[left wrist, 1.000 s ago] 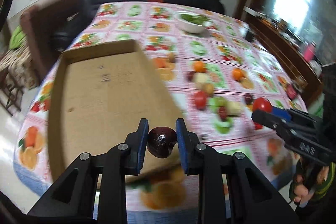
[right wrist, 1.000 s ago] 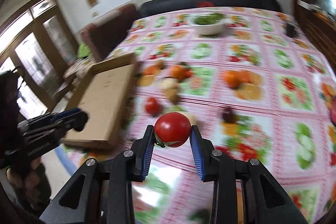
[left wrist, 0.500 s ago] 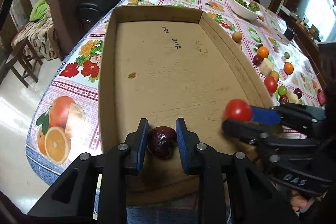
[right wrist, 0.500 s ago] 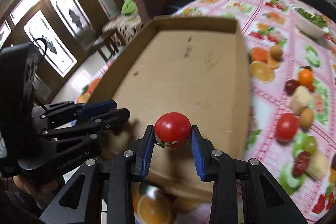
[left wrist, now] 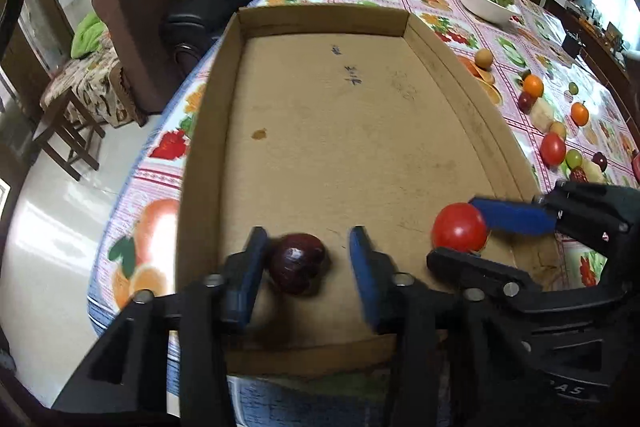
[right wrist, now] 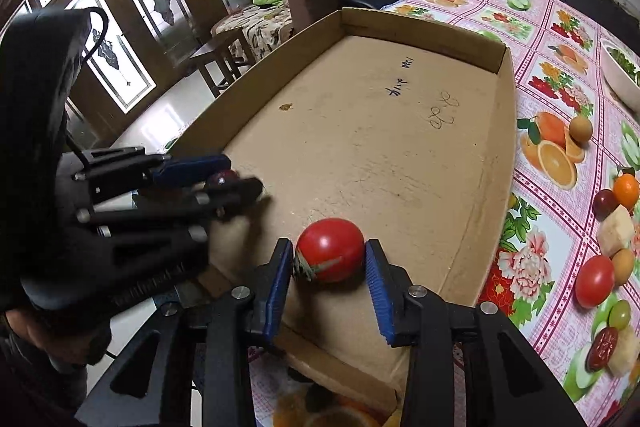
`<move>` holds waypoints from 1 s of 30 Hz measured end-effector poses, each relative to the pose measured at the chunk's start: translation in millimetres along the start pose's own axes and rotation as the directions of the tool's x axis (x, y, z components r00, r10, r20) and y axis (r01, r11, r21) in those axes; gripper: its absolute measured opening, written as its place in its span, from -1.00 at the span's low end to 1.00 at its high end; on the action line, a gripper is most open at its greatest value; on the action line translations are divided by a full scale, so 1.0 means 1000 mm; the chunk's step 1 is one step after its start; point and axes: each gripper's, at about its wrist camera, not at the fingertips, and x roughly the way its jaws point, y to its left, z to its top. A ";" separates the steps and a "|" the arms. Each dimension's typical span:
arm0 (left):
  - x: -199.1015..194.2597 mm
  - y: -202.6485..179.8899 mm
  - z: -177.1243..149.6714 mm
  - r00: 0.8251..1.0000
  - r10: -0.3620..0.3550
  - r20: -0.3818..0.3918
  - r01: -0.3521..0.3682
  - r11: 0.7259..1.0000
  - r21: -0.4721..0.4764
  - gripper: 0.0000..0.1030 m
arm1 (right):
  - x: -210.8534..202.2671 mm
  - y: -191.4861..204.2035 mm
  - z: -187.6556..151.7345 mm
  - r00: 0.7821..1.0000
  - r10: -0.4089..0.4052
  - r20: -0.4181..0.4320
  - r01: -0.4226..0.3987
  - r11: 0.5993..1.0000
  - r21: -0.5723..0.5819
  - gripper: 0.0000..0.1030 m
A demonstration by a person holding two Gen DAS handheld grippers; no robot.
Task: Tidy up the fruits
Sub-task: 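Carry the plum in the left tool and tomato in the right tool over the tray, then open the left tool to drop the plum while the right tool releases the tomato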
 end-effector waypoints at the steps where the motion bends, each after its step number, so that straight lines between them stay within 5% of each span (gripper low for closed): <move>1: -0.001 0.000 0.000 1.000 -0.004 -0.001 0.004 1.000 -0.007 -0.12 | -0.002 -0.001 0.000 1.000 -0.004 0.006 0.004 1.000 0.003 -0.11; 4: -0.006 0.002 0.001 1.000 -0.016 -0.004 0.016 0.999 -0.036 -0.12 | -0.010 -0.005 0.000 0.999 -0.010 0.033 0.009 1.000 0.014 0.11; 14: -0.055 -0.025 0.004 0.992 -0.048 0.114 0.058 0.995 -0.086 -0.03 | -0.082 -0.032 -0.025 0.982 0.015 0.188 -0.033 0.995 0.091 0.21; 30: -0.062 -0.142 0.007 0.988 -0.061 0.143 0.063 0.998 -0.006 0.09 | -0.164 -0.128 -0.110 0.928 -0.276 0.248 0.163 0.904 0.395 0.22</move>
